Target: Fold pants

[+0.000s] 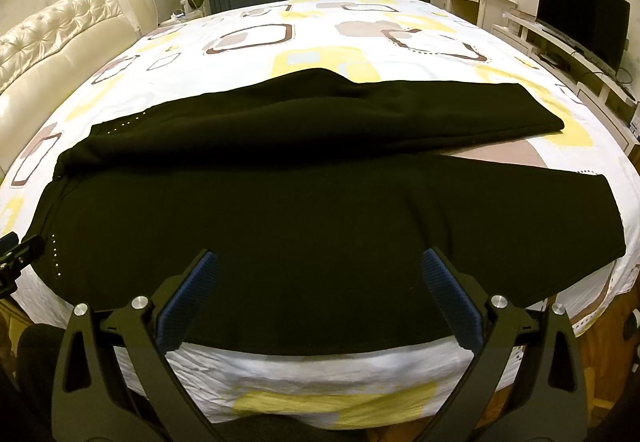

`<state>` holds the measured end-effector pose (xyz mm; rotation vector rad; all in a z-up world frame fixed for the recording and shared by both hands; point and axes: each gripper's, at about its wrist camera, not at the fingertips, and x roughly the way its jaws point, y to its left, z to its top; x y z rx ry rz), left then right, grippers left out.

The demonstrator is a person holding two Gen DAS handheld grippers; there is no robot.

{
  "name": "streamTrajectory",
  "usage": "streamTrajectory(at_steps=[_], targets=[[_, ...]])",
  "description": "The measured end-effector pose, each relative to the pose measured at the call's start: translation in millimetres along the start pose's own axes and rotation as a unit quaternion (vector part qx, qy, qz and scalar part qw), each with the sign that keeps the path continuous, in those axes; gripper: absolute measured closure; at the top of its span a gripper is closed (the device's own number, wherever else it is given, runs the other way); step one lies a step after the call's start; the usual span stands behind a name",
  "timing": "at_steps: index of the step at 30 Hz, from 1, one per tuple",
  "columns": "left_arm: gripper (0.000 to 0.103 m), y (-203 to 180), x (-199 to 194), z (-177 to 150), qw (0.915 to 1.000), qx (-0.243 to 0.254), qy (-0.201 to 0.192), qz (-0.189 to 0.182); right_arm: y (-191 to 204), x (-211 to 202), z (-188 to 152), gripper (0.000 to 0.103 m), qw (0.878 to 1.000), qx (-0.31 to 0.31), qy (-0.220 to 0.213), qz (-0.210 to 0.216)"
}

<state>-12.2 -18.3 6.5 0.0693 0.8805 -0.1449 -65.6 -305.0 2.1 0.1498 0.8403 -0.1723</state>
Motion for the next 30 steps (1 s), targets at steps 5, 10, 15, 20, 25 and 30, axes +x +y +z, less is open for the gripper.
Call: streamTrajectory(at_steps=[5, 10, 15, 20, 25, 30], targets=[[0.004, -0.1, 0.2, 0.2, 1.0, 0.0, 0.001, -0.001, 0.1, -0.1, 0.0, 0.002, 1.0, -0.001, 0.0, -0.001], [0.004, -0.9, -0.2, 1.0, 1.0, 0.002, -0.001, -0.003, 0.9, -0.5, 0.7, 0.002, 1.0, 0.0, 0.0, -0.001], [0.004, -2.8, -1.9, 1.2, 1.0, 0.004, -0.004, -0.006, 1.2, -0.4, 0.6, 0.002, 1.0, -0.001, -0.001, 0.0], [0.004, -4.1, -2.9, 1.1, 0.9999, 0.005, -0.006, -0.008, 1.6, -0.5, 1.2, 0.002, 1.0, -0.001, -0.001, 0.001], [0.004, -5.4, -3.8, 1.9, 0.9999, 0.005, -0.008, -0.008, 1.9, -1.2, 2.4, 0.002, 1.0, 0.0, -0.002, 0.002], [0.004, -7.0, -6.0, 3.1, 0.9999, 0.006, -0.011, -0.007, 1.2, -1.3, 2.0, 0.002, 1.0, 0.001, -0.001, 0.002]])
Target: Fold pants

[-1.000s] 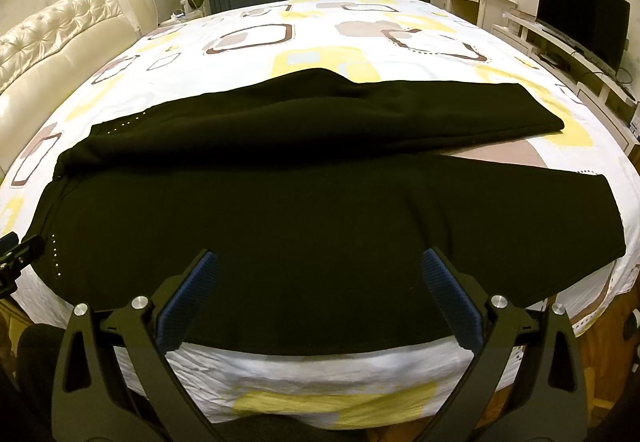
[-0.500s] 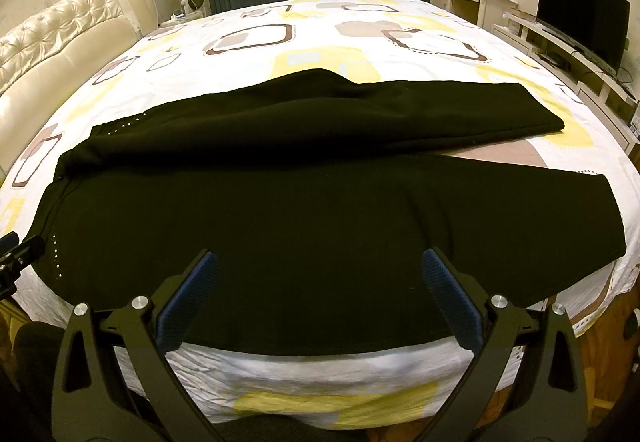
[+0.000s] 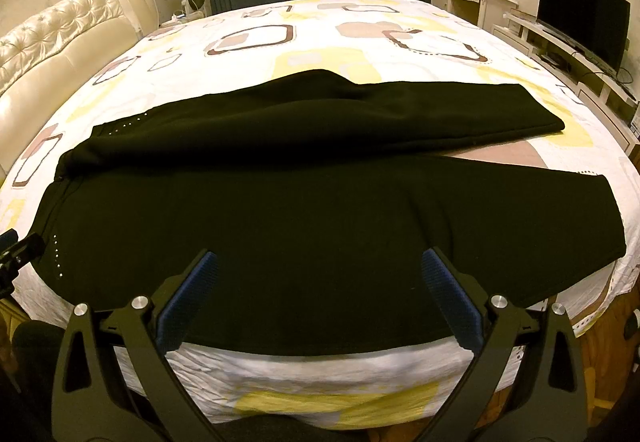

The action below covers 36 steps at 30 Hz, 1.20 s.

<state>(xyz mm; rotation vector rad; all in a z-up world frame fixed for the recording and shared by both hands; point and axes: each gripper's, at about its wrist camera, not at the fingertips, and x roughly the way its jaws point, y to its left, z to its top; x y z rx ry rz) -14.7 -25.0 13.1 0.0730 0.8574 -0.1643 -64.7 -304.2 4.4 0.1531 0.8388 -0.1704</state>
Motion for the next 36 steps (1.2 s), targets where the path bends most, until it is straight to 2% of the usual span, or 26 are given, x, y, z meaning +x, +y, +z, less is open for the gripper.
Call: streamTrajectory(at_steps=[17, 25, 31, 36], targets=[[0.004, -2, -9, 4, 0.9997, 0.012, -0.018, -0.006, -4, 0, -1, 0.002, 1.0, 0.01, 0.002, 0.008], [0.004, 3, -8, 6, 0.9998, 0.006, -0.015, -0.009, -9, -1, 2, 0.002, 0.999, 0.025, 0.01, 0.036], [0.004, 9, -13, 10, 0.9992, -0.007, -0.039, 0.005, -9, -5, 7, 0.002, 0.998, 0.022, 0.005, 0.057], [0.004, 10, -12, 12, 0.9993, -0.007, -0.036, 0.002, -5, -6, 13, 0.002, 0.998, 0.008, 0.005, 0.067]])
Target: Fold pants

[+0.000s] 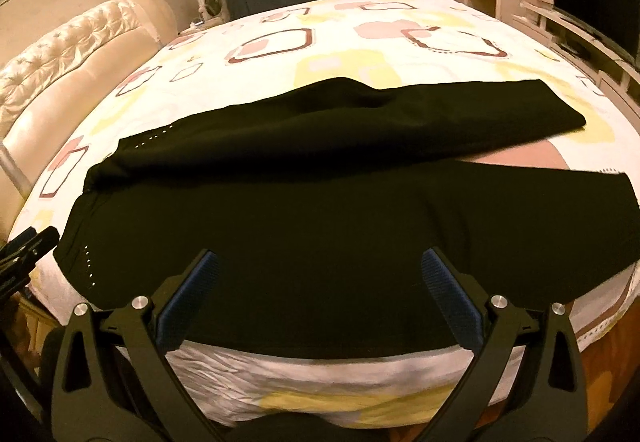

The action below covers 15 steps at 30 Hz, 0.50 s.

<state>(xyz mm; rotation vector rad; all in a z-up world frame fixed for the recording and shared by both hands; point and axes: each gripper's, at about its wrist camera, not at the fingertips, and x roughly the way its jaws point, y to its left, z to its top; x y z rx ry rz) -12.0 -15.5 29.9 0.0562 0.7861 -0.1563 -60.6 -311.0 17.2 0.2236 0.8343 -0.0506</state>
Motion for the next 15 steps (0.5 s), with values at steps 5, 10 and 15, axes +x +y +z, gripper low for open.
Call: streamTrajectory(at_steps=[5, 10, 15], targets=[[0.004, -1, 9, 1, 0.9995, 0.011, 0.026, -0.015, 6, 10, 10, 0.002, 0.999, -0.016, 0.016, 0.027], [0.004, 18, 22, 22, 0.9971, 0.034, 0.057, -0.037, 9, 24, 44, 0.002, 0.995, -0.054, 0.034, 0.081], [0.004, 81, 59, 79, 0.9876, 0.041, 0.108, -0.107, 8, 55, 112, 0.002, 0.979, -0.094, 0.064, 0.167]])
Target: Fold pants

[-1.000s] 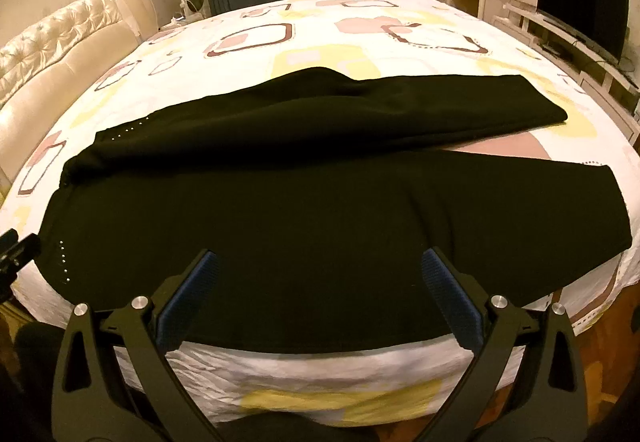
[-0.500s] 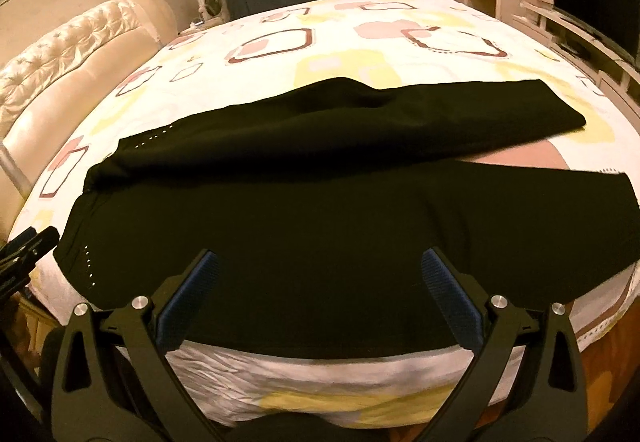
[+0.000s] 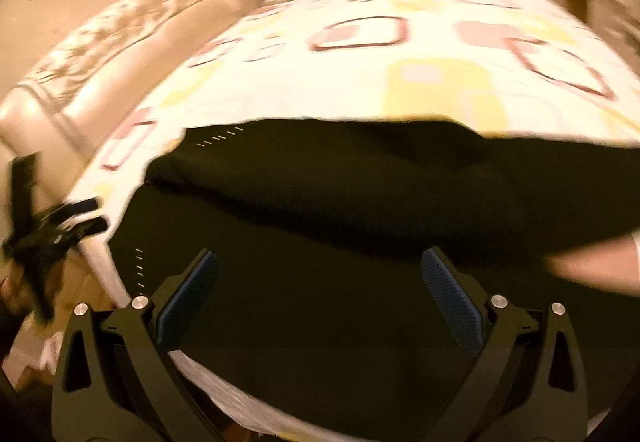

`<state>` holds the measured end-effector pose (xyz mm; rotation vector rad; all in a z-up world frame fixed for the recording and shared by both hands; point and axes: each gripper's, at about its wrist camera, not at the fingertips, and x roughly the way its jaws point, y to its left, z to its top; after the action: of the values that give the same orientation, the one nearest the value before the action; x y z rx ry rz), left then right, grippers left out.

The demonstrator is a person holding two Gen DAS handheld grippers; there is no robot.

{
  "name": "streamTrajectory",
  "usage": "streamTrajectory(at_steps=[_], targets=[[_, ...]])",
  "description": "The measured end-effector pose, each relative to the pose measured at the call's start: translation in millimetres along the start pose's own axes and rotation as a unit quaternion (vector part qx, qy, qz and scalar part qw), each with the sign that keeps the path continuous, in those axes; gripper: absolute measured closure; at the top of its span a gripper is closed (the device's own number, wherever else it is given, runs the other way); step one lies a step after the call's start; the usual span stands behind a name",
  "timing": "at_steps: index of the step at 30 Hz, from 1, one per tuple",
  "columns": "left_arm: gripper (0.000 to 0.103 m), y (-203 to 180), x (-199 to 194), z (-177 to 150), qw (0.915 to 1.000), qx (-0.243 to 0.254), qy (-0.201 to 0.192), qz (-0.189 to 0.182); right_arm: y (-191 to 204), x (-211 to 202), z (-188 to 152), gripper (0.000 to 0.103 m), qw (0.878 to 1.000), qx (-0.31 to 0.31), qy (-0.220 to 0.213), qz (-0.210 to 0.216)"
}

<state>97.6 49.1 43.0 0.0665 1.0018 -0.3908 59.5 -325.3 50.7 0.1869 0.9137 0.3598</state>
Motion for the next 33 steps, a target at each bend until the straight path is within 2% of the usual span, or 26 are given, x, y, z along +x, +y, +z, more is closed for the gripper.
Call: streamTrajectory(at_steps=[3, 4, 6, 8, 12, 14, 15, 18, 21, 24, 26, 27, 32, 33], targets=[[0.004, 48, 20, 38, 0.9994, 0.03, -0.007, -0.012, -19, 29, 52, 0.002, 0.999, -0.034, 0.026, 0.021], [0.004, 61, 30, 47, 0.999, 0.038, 0.0, -0.024, -26, 39, 63, 0.002, 0.998, -0.033, 0.035, 0.027], [0.004, 85, 57, 66, 0.9986, 0.051, 0.01, -0.013, -39, 64, 84, 0.002, 0.997, -0.033, 0.056, 0.031], [0.004, 103, 85, 78, 0.9976, 0.055, 0.033, -0.025, -50, 93, 99, 0.002, 0.996, -0.041, 0.081, 0.024], [0.004, 124, 130, 98, 0.9963, 0.06, 0.057, -0.023, -57, 138, 110, 0.006, 0.987, -0.075, 0.14, 0.021], [0.005, 136, 142, 104, 0.996, 0.052, 0.064, -0.035, -58, 157, 112, 0.023, 0.981, -0.095, 0.167, 0.024], [0.005, 142, 147, 108, 0.9959, 0.046, 0.065, -0.043, -60, 163, 114, 0.025, 0.979, -0.1, 0.176, 0.024], [0.005, 151, 162, 116, 0.9922, 0.036, 0.087, -0.081, -64, 174, 111, 0.026, 0.972, -0.108, 0.205, 0.031], [0.005, 142, 166, 120, 0.9903, 0.057, 0.093, -0.086, -62, 179, 110, 0.026, 0.965, -0.124, 0.229, 0.033], [0.005, 133, 170, 124, 0.9847, 0.061, 0.107, -0.123, -60, 180, 110, 0.03, 0.961, -0.135, 0.241, 0.024], [0.005, 130, 171, 127, 0.9837, 0.06, 0.107, -0.132, -59, 183, 112, 0.045, 0.958, -0.138, 0.25, 0.021], [0.005, 129, 173, 128, 0.9831, 0.058, 0.114, -0.131, -58, 182, 110, 0.049, 0.956, -0.141, 0.255, 0.022], [0.005, 128, 181, 137, 0.9826, 0.042, 0.132, -0.124, -52, 181, 105, 0.086, 0.948, -0.157, 0.274, 0.029], [0.005, 128, 182, 138, 0.9833, 0.042, 0.129, -0.122, -49, 181, 104, 0.09, 0.947, -0.16, 0.275, 0.032]])
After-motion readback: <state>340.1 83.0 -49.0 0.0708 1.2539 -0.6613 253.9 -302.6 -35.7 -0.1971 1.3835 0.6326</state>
